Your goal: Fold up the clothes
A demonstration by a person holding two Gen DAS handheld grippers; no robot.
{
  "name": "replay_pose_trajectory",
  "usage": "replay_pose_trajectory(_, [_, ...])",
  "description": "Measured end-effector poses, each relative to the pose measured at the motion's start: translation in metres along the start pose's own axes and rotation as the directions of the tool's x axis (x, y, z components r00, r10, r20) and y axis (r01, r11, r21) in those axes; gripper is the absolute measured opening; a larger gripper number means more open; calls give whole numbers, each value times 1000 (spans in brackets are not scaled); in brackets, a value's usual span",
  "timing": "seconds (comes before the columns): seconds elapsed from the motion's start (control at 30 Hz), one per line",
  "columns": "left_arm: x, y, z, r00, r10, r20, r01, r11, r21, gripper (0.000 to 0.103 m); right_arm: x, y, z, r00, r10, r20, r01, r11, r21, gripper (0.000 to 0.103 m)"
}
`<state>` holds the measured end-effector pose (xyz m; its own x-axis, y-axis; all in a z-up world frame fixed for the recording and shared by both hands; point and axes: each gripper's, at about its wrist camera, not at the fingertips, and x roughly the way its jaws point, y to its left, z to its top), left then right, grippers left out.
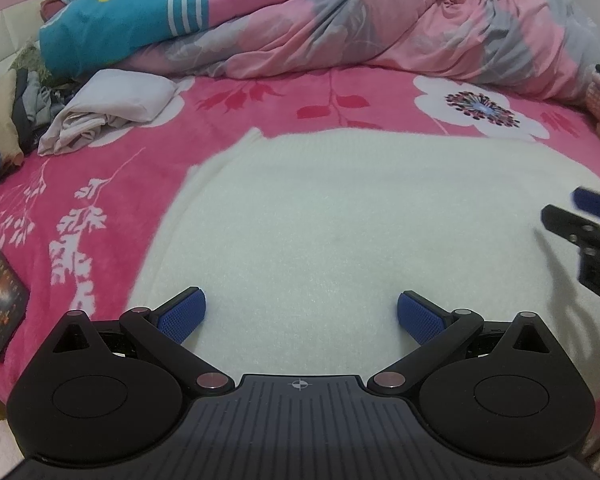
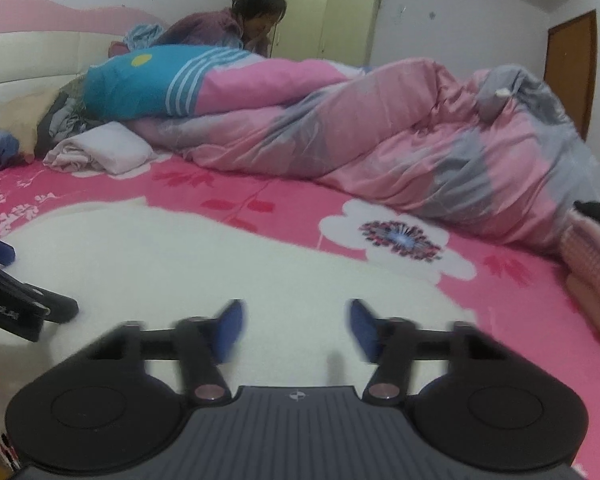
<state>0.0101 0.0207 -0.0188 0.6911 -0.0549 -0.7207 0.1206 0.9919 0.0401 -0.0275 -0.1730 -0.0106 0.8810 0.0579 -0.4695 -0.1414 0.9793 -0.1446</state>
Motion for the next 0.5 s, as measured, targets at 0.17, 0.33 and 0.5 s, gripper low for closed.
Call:
replay_pose_trajectory(0.17, [-6, 0, 0, 999, 7, 39, -7, 1000, 14, 103, 16, -5, -11, 1000, 6, -28, -5, 1000, 27, 30])
replay_pose_trajectory(0.33, [-12, -4, 6, 993, 30, 111, -37, 998, 55, 103, 19, -7, -16, 1000, 13, -21, -13, 999, 32, 30])
replay_pose_trajectory(0.5, [-6, 6, 10, 997, 20, 76, -20, 1000, 9, 103, 12, -6, -9, 999, 24, -27, -23, 999, 43, 30])
